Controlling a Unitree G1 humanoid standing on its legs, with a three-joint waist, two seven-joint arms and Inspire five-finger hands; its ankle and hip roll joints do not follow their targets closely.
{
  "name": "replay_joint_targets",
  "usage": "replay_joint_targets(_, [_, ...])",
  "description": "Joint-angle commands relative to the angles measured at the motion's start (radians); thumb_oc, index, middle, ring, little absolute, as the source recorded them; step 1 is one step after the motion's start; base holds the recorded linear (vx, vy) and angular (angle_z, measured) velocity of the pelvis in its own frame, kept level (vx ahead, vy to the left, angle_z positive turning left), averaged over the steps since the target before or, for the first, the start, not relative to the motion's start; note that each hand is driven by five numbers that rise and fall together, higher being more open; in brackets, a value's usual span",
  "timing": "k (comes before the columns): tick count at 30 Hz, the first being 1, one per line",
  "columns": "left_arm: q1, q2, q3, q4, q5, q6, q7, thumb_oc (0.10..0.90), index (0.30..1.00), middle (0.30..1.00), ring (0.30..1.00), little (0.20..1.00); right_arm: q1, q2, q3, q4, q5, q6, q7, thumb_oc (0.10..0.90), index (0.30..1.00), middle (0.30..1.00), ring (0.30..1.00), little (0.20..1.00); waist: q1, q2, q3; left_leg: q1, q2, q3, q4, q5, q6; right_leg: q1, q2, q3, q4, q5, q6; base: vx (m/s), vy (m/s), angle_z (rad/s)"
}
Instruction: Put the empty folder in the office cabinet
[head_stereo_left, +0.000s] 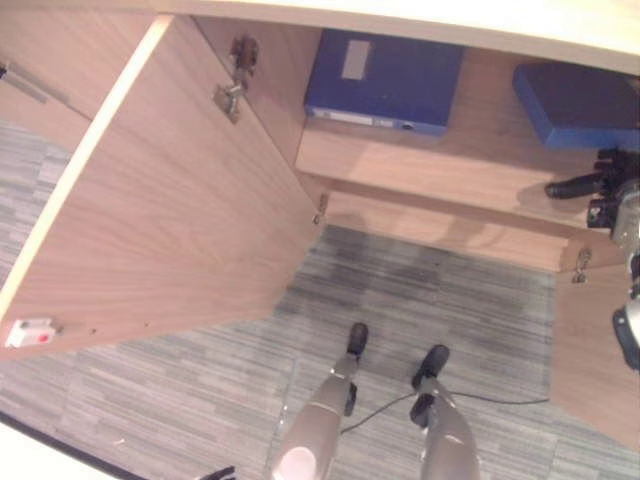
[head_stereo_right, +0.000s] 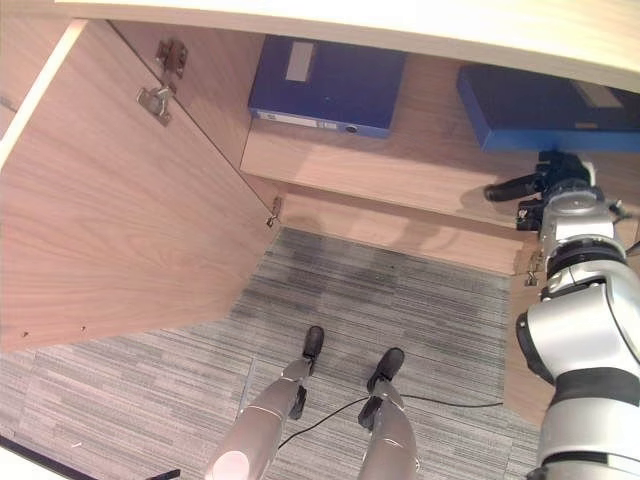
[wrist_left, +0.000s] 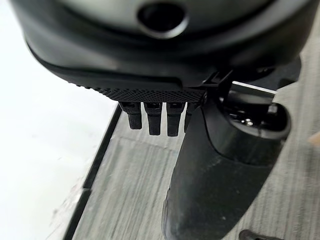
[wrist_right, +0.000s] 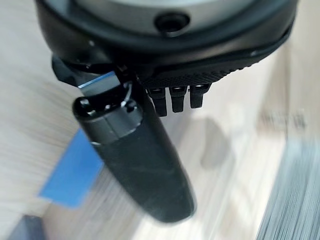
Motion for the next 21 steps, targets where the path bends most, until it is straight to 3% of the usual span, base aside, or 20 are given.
replay_joint_targets(1, [0.111, 0.073, -0.012, 0.087, 0.02, 0.012, 0.035, 0.8, 0.9, 0.9, 0.9, 0.9, -0.141, -0.079, 0.102, -0.015, -0.083, -0.058, -0.039, 0.8, 0.9, 0.9, 0.9, 0.9, 0.033, -0.007, -0.018, 0.012, 0.01, -0.052, 0.007, -0.111, -0.052, 0.09, -0.012, -0.02, -0.017, -0.075, 0.039, -0.02, 0.003, -0.08])
replay_joint_targets(7, [0.096, 0.067, -0.047, 0.092, 0.006, 0.006, 0.039, 0.8, 0.9, 0.9, 0.9, 0.9, -0.161, 0.006, 0.127, 0.033, -0.071, -0.058, -0.002, 0.8, 0.9, 0.9, 0.9, 0.9, 0.042, 0.007, -0.014, 0.026, 0.012, -0.046, -0.014, -0.097, -0.051, 0.091, -0.003, -0.006, -0.033, -0.068, 0.037, -0.01, -0.005, -0.07])
replay_joint_targets(15, [0.107, 0.079, -0.031, 0.103, 0.024, 0.009, 0.017, 0.8, 0.9, 0.9, 0.9, 0.9, -0.098, 0.144, 0.189, -0.118, -0.012, -0.063, 0.122, 0.8, 0.9, 0.9, 0.9, 0.9, 0.053, 0.0, -0.014, 0.038, 0.022, -0.049, -0.035, -0.081, -0.055, 0.103, 0.011, -0.007, -0.063, -0.054, 0.034, -0.01, -0.011, -0.02])
replay_joint_targets(21, [0.096, 0.079, -0.027, 0.119, 0.024, 0.008, 0.021, 0.8, 0.9, 0.9, 0.9, 0.9, -0.089, 0.189, 0.178, -0.132, 0.008, -0.063, 0.125, 0.8, 0.9, 0.9, 0.9, 0.9, 0.059, -0.005, -0.009, 0.04, 0.026, -0.053, -0.044, -0.073, -0.057, 0.105, 0.016, -0.009, -0.071, -0.051, 0.032, 0.0, 0.0, 0.0])
